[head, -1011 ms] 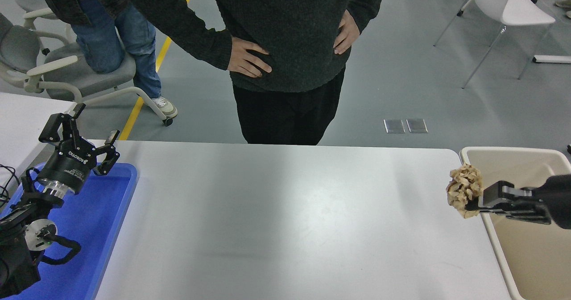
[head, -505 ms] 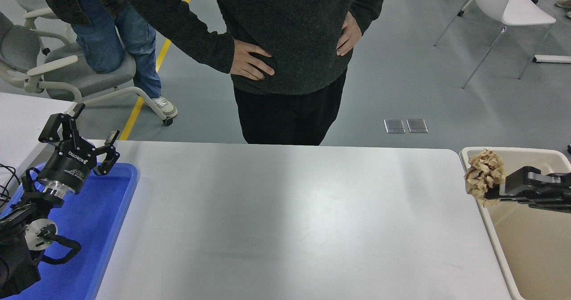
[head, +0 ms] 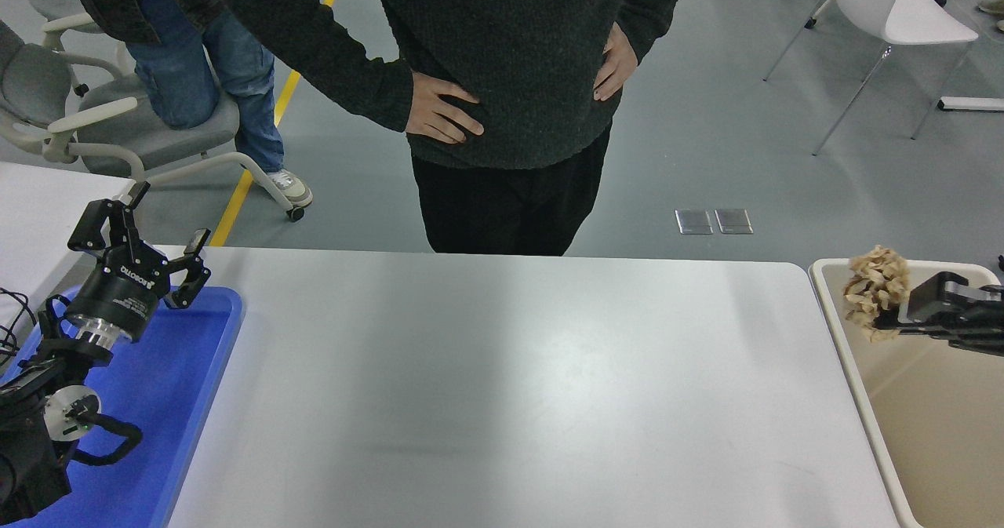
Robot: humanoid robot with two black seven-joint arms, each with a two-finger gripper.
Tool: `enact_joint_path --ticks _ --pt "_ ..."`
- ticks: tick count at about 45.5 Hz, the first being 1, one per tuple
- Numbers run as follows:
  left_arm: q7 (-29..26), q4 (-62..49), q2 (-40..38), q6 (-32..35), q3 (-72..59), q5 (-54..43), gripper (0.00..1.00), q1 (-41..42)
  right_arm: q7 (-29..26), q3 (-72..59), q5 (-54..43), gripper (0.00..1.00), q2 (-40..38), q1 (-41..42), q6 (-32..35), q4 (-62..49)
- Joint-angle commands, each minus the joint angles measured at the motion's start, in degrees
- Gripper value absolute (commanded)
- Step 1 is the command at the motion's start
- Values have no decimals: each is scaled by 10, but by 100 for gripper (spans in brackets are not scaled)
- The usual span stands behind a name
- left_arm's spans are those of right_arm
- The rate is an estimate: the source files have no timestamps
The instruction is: Clean the table surface
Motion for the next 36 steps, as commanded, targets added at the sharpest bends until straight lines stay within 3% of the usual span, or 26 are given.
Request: enact_joint_path --ticks 1,19,36 --pt "0 0 0 0 0 0 100 0 1 -51 -59 0 80 -4 -135 -136" --pt "0 0 0 0 0 0 100 0 3 -144 -68 0 252 -5 -306 -391" --pt "0 0 0 0 0 0 100 0 4 -210 -60 0 419 -27 -372 -629"
